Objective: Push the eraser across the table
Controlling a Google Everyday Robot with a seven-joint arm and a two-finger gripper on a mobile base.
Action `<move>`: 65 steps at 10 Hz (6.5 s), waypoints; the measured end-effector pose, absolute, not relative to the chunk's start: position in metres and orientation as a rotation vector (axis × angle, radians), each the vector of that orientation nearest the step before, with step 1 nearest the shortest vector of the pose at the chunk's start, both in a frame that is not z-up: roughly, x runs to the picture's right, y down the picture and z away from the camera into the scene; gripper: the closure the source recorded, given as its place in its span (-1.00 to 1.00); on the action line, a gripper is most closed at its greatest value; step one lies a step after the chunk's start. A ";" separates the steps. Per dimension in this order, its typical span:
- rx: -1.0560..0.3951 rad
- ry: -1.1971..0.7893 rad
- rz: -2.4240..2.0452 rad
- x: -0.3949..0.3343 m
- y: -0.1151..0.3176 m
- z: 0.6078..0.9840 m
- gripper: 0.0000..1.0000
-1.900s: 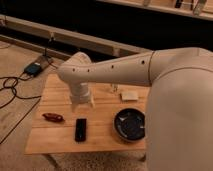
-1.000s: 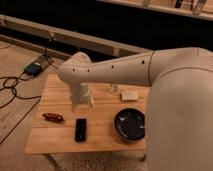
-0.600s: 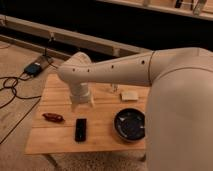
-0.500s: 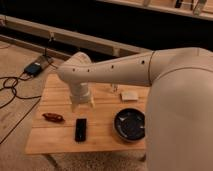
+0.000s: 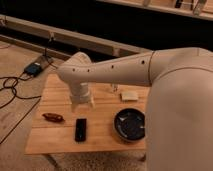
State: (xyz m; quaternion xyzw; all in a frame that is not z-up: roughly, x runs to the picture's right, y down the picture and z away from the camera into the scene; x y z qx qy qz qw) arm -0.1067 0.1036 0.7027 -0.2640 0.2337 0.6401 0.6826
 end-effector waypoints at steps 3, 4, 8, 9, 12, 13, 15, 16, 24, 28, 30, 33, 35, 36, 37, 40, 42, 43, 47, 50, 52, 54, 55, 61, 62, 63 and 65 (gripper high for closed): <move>-0.589 0.528 1.432 -0.106 0.104 0.703 -0.30; -0.575 0.527 1.419 -0.104 0.105 0.704 -0.30; -0.545 0.505 1.337 -0.101 0.131 0.696 -0.30; -0.551 0.496 1.325 -0.103 0.142 0.690 -0.30; -0.579 0.484 1.301 -0.104 0.171 0.679 -0.30; -0.587 0.483 1.289 -0.104 0.180 0.678 -0.30; -0.608 0.492 1.259 -0.103 0.197 0.681 -0.30; -0.617 0.498 1.232 -0.102 0.206 0.685 -0.30; -0.724 0.514 1.101 -0.088 0.249 0.731 -0.30; -0.754 0.531 1.060 -0.088 0.264 0.751 -0.30; -0.762 0.537 1.045 -0.091 0.267 0.753 -0.30; -0.773 0.545 1.015 -0.096 0.272 0.754 -0.30; -0.774 0.553 0.997 -0.097 0.276 0.756 -0.30; -0.772 0.559 0.988 -0.097 0.278 0.758 -0.30; -0.771 0.564 0.983 -0.097 0.279 0.759 -0.30; -0.774 0.582 0.967 -0.097 0.286 0.764 -0.30; -0.768 0.594 0.967 -0.098 0.287 0.767 -0.30; -0.761 0.599 0.969 -0.098 0.287 0.770 -0.30; -0.721 0.617 0.995 -0.097 0.280 0.784 -0.30; -0.701 0.619 1.029 -0.098 0.272 0.796 -0.30; -0.686 0.614 1.049 -0.099 0.265 0.805 -0.30; -0.666 0.606 1.070 -0.100 0.256 0.815 -0.30; -0.657 0.599 1.083 -0.101 0.251 0.820 -0.30; -0.594 0.556 1.153 -0.095 0.208 0.853 -0.30; -0.587 0.554 1.153 -0.094 0.204 0.856 -0.30; -0.577 0.548 1.160 -0.093 0.198 0.860 -0.30; -0.562 0.538 1.181 -0.089 0.185 0.870 -0.30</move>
